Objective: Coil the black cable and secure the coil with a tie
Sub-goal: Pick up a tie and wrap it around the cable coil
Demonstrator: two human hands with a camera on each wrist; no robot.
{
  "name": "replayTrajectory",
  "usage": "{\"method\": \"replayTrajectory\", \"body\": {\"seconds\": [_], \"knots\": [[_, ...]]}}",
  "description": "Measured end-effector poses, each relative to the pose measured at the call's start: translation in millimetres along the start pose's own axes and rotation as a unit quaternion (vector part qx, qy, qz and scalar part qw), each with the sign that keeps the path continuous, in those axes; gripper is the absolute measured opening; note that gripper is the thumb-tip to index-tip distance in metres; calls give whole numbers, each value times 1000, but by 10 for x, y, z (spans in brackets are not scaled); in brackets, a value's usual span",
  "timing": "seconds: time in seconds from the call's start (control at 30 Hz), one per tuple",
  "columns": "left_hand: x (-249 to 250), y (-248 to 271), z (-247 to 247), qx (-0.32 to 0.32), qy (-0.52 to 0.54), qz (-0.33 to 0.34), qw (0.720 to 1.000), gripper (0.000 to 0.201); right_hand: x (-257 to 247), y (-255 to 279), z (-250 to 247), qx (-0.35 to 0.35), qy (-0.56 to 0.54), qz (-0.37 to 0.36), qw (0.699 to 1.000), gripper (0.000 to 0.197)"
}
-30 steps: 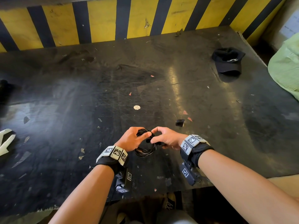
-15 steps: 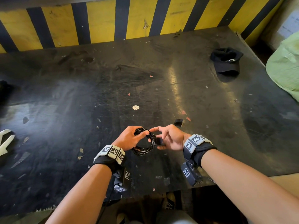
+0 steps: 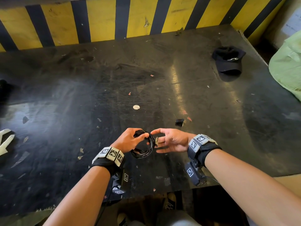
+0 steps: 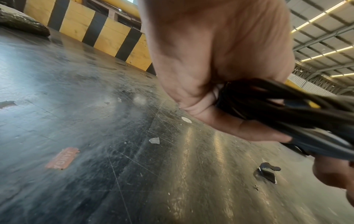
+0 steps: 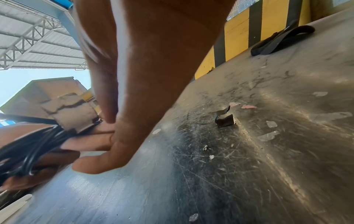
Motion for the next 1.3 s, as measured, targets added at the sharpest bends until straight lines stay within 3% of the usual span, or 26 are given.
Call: {"method": "replayTrajectory", "body": {"seconds": [0.17,0.37,0.6,1.1,1.3], "knots": [[-41,-10,-8,-3,-4,2,1000,21,5,-19,-11,-20,10,-9,1000,50],[1,-3,24,-14,-3,1,1000,19,51,-46,-31,-2,-7,-7,1000,39],[5,-5,100,-35,-10,3,999,23,124,-61,-46,21,-10,-9,1000,40],[-74,-65,124,-12,-36,5,999,25,278,-204,-12,114,-12,-21,993,7],[-33,-60,159,-1,-50,-2,999,21,275,-235,-9,102,-1,15,995,15]]}}
Point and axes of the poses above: each hand's wrist, its own y-axis away from the middle knuckle, its own z-axis out of the palm, x = y × z, the point moved 4 cm from there along -y, towards the middle knuckle, and after that the axes turned 8 degrees about x, right-handed, at the moved point
